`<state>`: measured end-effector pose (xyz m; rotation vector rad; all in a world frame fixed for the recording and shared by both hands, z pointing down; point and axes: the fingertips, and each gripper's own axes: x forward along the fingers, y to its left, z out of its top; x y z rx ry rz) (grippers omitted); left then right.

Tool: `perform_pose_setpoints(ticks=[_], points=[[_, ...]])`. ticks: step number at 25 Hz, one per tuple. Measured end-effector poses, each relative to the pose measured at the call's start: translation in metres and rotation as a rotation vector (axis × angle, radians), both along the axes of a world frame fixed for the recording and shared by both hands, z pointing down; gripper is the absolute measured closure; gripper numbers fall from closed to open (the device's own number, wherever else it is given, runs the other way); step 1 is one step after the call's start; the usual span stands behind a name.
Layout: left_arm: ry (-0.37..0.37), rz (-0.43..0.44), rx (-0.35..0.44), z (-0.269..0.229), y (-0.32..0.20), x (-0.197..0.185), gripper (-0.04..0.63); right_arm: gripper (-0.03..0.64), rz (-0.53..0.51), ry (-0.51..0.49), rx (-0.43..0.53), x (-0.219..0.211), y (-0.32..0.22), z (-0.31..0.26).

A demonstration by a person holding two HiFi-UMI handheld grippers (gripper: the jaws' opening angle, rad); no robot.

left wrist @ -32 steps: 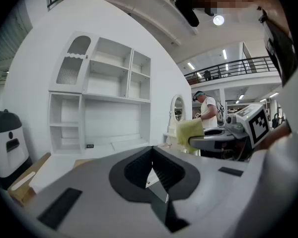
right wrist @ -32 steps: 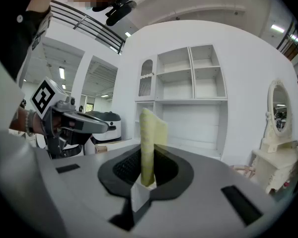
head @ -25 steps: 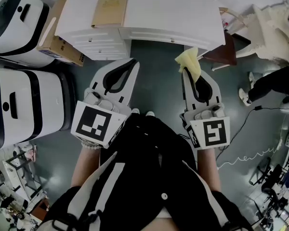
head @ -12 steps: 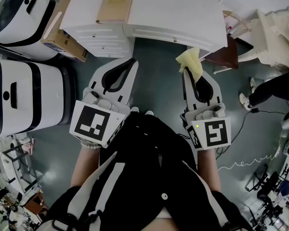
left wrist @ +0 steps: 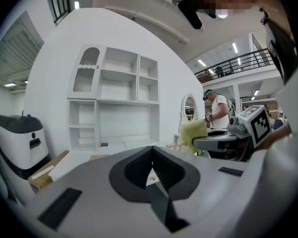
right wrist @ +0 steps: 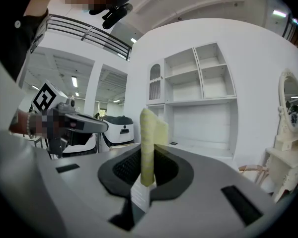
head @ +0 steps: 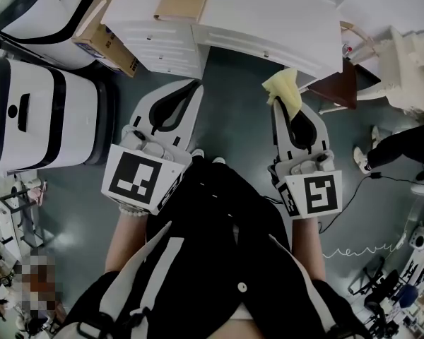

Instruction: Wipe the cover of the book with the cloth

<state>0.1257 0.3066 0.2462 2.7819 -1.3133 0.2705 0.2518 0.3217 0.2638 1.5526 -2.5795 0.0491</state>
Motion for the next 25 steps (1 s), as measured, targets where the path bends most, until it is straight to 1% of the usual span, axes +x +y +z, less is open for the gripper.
perform_pose_setpoints(ticks=[3, 5, 8, 11, 15, 19, 25], points=[[-0.002, -0.029, 0.010, -0.002, 0.008, -0.004, 0.594, 0.581, -0.028, 0.000, 0.009, -0.003, 0.006, -0.002], [-0.003, -0.065, 0.016, -0.002, 0.012, -0.009, 0.594, 0.581, -0.048, 0.000, 0.015, -0.005, 0.008, -0.002], [0.005, -0.124, 0.014, 0.001, 0.015, -0.020, 0.594, 0.581, -0.076, -0.002, 0.013, -0.007, 0.009, 0.003], [-0.004, -0.172, 0.013, 0.003, 0.019, -0.033, 0.594, 0.581, -0.100, -0.010, 0.009, -0.010, 0.010, 0.004], [-0.004, -0.226, 0.013, 0.002, 0.019, -0.050, 0.594, 0.581, -0.129, -0.004, 0.034, -0.015, 0.007, -0.003], [-0.015, -0.244, 0.025, -0.005, 0.014, -0.056, 0.594, 0.581, -0.134, -0.012, 0.040, -0.017, 0.000, -0.007], [-0.017, -0.223, 0.019, -0.001, 0.002, -0.066, 0.594, 0.581, -0.124, -0.008, 0.028, -0.030, -0.010, 0.000]])
